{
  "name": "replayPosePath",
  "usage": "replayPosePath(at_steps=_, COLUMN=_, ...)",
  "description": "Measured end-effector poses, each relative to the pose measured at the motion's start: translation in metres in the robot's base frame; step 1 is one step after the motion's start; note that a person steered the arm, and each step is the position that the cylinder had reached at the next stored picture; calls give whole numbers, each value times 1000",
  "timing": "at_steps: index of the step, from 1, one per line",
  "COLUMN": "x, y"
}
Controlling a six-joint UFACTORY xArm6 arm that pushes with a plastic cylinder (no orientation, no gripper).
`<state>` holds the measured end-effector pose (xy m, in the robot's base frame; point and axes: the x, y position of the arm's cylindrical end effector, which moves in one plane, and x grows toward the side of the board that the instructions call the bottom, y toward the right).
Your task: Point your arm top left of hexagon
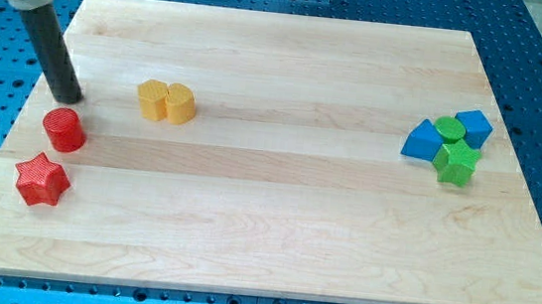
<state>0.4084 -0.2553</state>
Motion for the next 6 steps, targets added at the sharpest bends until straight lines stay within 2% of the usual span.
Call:
replayPosePath(at_steps=2, x=69, y=22)
replayPosePath(at_steps=3, x=74, y=31)
replayPosePath(at_steps=4, x=47, y=50)
replayPosePath(at_steps=5, x=55, y=60)
replayPosePath(at_steps=6, x=65, y=33)
